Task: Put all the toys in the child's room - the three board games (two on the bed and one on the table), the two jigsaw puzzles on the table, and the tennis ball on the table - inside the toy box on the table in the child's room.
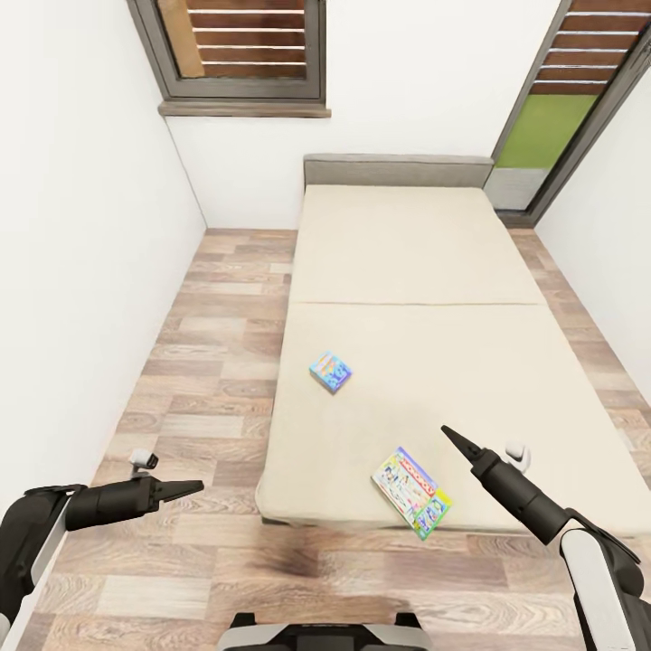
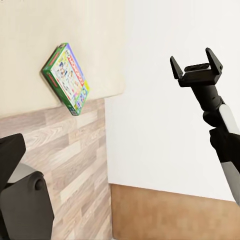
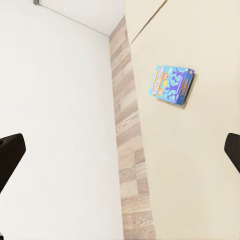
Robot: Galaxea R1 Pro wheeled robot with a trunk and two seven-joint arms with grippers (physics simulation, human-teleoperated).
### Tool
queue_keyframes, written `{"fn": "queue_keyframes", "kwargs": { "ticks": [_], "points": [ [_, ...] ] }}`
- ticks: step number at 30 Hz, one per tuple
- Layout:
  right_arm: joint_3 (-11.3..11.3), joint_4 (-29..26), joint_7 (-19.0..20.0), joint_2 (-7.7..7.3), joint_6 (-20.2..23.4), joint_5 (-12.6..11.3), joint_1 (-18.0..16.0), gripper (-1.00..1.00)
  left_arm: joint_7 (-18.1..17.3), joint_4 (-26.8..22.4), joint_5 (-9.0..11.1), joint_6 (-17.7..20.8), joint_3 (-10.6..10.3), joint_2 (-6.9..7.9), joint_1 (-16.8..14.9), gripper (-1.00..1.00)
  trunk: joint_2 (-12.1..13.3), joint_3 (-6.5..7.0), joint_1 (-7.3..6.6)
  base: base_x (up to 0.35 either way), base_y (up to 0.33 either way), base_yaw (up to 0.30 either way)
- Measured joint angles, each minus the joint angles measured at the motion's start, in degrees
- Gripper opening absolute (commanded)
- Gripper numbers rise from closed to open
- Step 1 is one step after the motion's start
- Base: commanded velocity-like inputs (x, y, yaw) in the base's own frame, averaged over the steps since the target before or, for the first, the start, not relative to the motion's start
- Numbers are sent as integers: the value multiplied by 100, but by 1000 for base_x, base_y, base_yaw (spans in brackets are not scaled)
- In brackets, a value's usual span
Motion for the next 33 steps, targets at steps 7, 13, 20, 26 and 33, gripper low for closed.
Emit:
{"fn": "queue_keyframes", "kwargs": {
  "ticks": [7,13,20,26,33],
  "points": [
    [0,0,-1,6,-2,0,0,100,11,0,0,0,-16,-3,-1,100,0,67,0,0,0,0],
    [0,0,-1,-2,-3,0,0,100,231,0,1,2,-20,-4,-1,100,0,124,0,0,0,0],
    [0,0,-1,-20,-4,0,0,100,337,0,0,1,-18,-4,2,100,0,191,0,0,0,0],
    [0,0,-1,-18,-7,0,0,100,350,0,-1,0,-10,-4,4,100,0,248,0,0,0,0],
    [0,0,-1,-4,-9,0,0,100,351,0,1,0,2,-4,1,100,0,315,0,0,0,0]
  ]
}}
